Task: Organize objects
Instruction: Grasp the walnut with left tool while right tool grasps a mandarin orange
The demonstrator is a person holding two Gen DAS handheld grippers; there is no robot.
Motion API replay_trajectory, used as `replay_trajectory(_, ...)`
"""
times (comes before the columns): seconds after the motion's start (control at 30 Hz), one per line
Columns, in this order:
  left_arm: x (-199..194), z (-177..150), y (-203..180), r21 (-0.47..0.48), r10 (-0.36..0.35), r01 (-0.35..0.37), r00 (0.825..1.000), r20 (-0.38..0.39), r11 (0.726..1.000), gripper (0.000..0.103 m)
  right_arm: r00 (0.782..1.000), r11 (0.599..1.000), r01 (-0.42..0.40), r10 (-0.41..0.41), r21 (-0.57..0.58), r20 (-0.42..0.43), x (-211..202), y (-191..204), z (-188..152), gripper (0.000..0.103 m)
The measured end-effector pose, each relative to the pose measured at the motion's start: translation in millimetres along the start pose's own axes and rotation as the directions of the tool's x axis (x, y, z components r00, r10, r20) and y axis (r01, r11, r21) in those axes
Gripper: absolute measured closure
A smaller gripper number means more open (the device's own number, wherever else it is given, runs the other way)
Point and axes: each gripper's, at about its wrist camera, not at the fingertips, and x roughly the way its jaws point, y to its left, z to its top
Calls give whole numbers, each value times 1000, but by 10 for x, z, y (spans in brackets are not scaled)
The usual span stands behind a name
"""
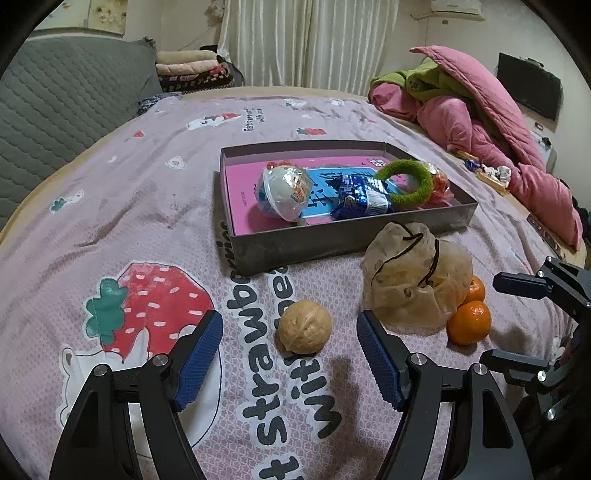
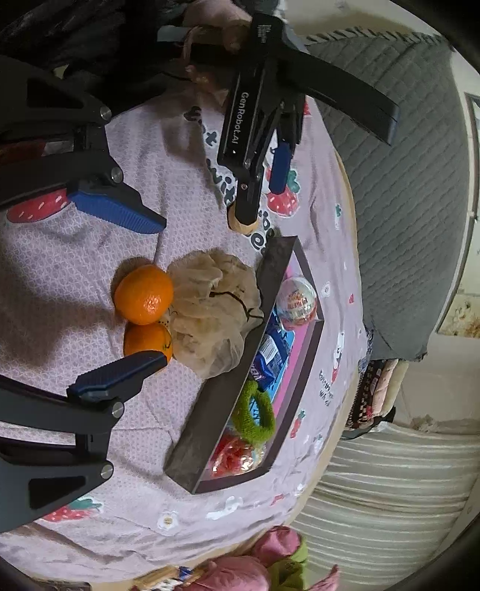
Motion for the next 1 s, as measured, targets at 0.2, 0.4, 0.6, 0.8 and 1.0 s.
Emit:
replay_trajectory(0.2, 29, -14, -18, 12, 11, -11, 1000, -8, 1000, 27, 1000, 999, 7, -8, -39, -18, 60, 74, -6, 44)
replay_trajectory(0.4, 84, -20, -33, 16, 15, -14, 1000, -16, 1000, 27, 999, 998, 10, -12, -55, -33, 118, 106, -14, 49)
replay_trajectory(0.6, 151, -25, -66, 16, 10, -10, 1000, -22, 1000, 27, 998, 997, 32, -36, -76, -47, 171, 131, -9, 56)
replay_trajectory(0.8, 238, -45, -88, 28, 36, -35, 999, -29, 999, 27, 996, 993, 58, -64, -108, -55, 206, 142, -26, 58)
replay_trajectory(1.0, 305, -22, -120, 37, 47, -46, 999, -25, 998, 27, 994, 985, 86, -95, -150, -56, 239, 190, -21, 61)
